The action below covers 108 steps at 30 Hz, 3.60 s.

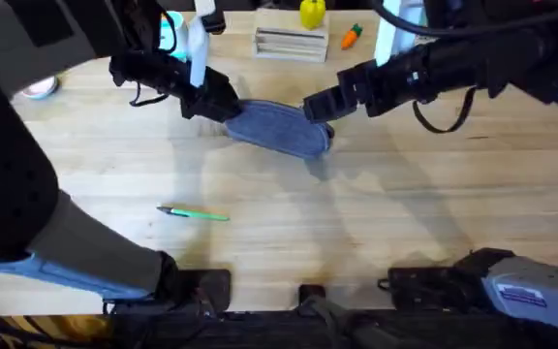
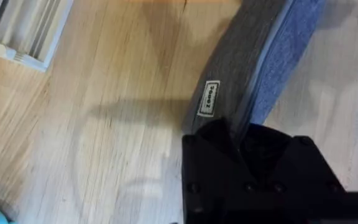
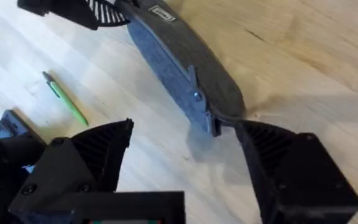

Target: Unzip the bag, pick up the pens from the table one at a time and place them inside, then zip the bag closed.

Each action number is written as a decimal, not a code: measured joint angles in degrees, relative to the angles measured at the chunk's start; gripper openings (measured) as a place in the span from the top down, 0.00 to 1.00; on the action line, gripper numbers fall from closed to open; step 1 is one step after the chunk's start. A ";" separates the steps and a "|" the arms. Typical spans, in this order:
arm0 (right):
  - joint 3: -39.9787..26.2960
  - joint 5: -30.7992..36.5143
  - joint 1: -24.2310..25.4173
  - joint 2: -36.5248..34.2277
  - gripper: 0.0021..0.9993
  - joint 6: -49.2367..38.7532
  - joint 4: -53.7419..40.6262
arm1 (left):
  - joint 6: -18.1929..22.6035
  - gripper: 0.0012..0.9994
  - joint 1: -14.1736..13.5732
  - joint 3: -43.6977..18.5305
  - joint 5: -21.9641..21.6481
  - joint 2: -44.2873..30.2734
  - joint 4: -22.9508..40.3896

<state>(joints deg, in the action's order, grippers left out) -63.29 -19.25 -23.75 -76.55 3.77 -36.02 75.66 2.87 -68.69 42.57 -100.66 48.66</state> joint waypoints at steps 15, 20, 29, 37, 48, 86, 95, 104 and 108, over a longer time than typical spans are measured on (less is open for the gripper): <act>0.00 1.25 -1.29 -10.82 0.01 -4.43 8.98 | 0.00 0.96 -0.04 0.00 -0.19 0.00 -0.02; 0.00 1.23 -2.56 -12.57 0.12 -5.00 9.45 | 0.00 0.96 -0.04 0.00 -0.20 0.00 -0.02; 0.00 1.31 -2.60 -13.91 0.64 -5.52 9.39 | 0.00 0.96 -0.04 0.00 -0.20 0.00 -0.02; 0.00 1.95 -2.60 -13.91 0.95 -5.58 9.45 | 0.00 0.96 -0.04 0.00 -0.20 -0.02 -0.02; 0.02 1.92 -2.85 -11.84 0.97 -5.58 8.55 | 0.00 0.96 -0.11 0.00 -0.11 0.00 -0.20; -3.67 -6.10 -5.45 -18.60 0.97 6.59 28.52 | 0.00 0.96 0.28 0.00 -0.66 0.00 -0.44; -12.91 -9.35 -8.35 -28.53 0.97 12.78 29.91 | 0.00 0.96 0.28 0.00 -0.61 0.00 -0.46; -25.49 -9.81 -10.52 -37.71 0.97 10.64 23.54 | -0.07 0.96 0.92 -0.07 -1.66 0.00 -0.85; -27.80 -10.30 -10.11 -37.73 0.89 7.11 19.56 | -0.04 0.96 0.85 -0.07 -1.62 0.00 -0.85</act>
<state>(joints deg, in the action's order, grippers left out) -91.08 -29.54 -33.86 -114.28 10.88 -16.46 75.61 3.73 -68.75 40.95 -100.66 47.82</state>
